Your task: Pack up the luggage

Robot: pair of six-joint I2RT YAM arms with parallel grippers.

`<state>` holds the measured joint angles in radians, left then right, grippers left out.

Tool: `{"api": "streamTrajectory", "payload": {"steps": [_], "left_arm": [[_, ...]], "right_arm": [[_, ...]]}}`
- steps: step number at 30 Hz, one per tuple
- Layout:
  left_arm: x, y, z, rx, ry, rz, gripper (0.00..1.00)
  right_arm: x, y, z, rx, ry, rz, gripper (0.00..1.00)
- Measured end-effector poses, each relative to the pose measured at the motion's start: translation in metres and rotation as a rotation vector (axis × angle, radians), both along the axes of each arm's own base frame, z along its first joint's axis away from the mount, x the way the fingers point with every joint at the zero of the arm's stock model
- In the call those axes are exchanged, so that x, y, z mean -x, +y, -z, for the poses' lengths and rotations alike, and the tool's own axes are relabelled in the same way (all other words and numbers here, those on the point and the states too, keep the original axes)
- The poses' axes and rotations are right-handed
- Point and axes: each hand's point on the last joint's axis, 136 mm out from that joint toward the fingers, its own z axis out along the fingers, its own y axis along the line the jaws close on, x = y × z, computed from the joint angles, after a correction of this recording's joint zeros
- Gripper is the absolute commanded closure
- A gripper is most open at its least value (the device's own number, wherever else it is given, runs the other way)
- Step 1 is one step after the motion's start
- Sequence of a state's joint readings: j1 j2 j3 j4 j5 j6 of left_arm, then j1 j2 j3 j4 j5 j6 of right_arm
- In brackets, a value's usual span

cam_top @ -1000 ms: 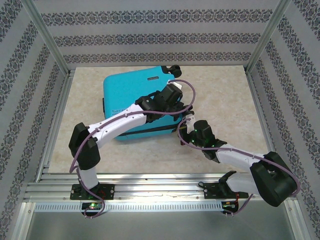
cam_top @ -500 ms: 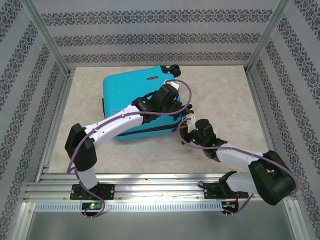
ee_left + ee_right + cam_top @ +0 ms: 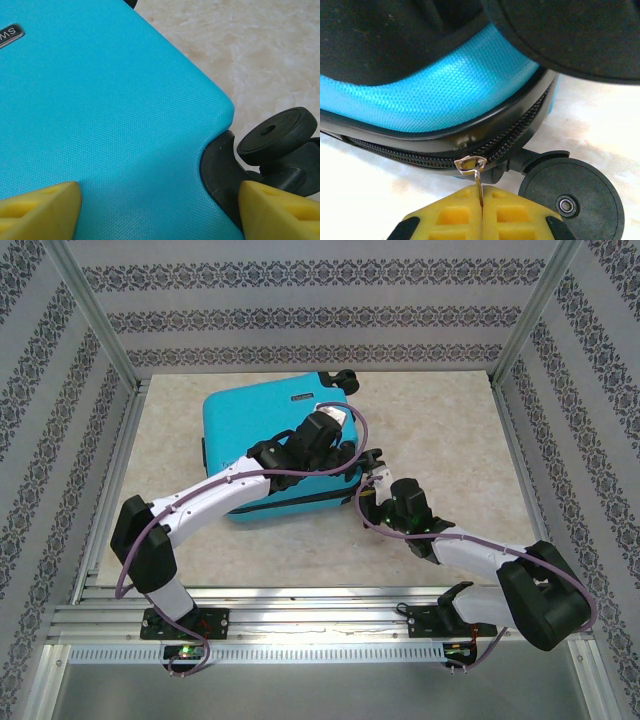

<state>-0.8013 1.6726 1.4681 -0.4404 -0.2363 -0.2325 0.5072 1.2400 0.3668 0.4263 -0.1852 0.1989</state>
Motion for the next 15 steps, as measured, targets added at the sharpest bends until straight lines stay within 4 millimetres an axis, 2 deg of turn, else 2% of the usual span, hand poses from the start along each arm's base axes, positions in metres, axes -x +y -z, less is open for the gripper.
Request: {"api": "streamTrajectory", "payload": {"steps": [6, 15], "left_arm": [[0.001, 0.004, -0.003, 0.002, 0.000, 0.041, 0.21], [0.018, 0.005, -0.005, -0.044, 0.064, 0.154, 0.16]], "right_arm": [[-0.003, 0.006, 0.001, -0.049, 0.027, -0.048, 1.00], [-0.005, 0.013, -0.002, -0.093, 0.038, -0.076, 1.00]]}}
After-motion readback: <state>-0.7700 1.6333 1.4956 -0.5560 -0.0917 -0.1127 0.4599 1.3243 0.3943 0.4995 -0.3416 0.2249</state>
